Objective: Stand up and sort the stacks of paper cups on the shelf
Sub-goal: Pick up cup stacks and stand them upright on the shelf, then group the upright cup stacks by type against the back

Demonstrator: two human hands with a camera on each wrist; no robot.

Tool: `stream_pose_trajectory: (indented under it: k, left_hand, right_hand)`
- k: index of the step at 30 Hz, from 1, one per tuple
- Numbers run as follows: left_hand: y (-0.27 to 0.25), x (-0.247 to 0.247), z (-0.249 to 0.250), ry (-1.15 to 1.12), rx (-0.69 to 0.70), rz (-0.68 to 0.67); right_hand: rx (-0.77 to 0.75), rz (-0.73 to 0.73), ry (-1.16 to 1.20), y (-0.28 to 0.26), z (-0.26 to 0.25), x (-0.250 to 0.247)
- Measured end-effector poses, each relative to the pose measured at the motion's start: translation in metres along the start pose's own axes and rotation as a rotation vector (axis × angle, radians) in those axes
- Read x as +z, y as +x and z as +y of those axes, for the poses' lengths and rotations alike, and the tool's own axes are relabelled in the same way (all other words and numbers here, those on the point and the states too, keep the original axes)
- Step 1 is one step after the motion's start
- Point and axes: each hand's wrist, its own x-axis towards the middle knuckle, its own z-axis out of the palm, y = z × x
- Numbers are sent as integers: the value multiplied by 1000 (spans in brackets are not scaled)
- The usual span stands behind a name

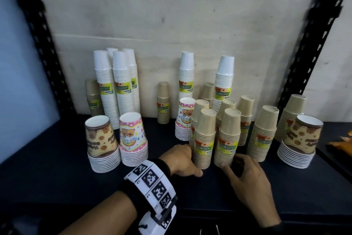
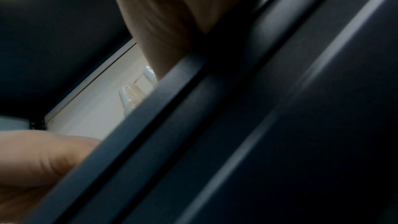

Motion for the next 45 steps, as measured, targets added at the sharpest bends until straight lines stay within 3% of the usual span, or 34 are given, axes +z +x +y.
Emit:
stream_pose_trajectory:
  k: [4, 8, 16, 24, 30, 36, 40, 45]
  left_hand:
    - [-13, -3, -17, -103, -13, 23]
    - [-36, -10, -36, -183, 41, 107]
    - [-86, -57, -67, -395, 142, 288]
    - [-114, -157, -127, -517, 114, 539]
    - [-81, -218, -208, -473, -58, 603]
    - [-19, -236, -252, -391, -90, 620]
    - [12, -244, -260, -151, -142, 623]
    - [37, -240, -273, -62, -151, 582]
  right_hand:
    - [-16, 76, 218, -12, -4, -11]
    - [-101, 47, 344, -25, -22, -17]
    - [-366, -36, 447, -34, -110, -22]
    - [-567, -85, 139, 43, -212, -23]
    - [-519, -221, -204, 112, -252, -4]
    - [-482, -193, -295, 147, -270, 22]
    - [-456, -188, -406, 163, -277, 39]
    - [-485, -175, -539, 173, -280, 61]
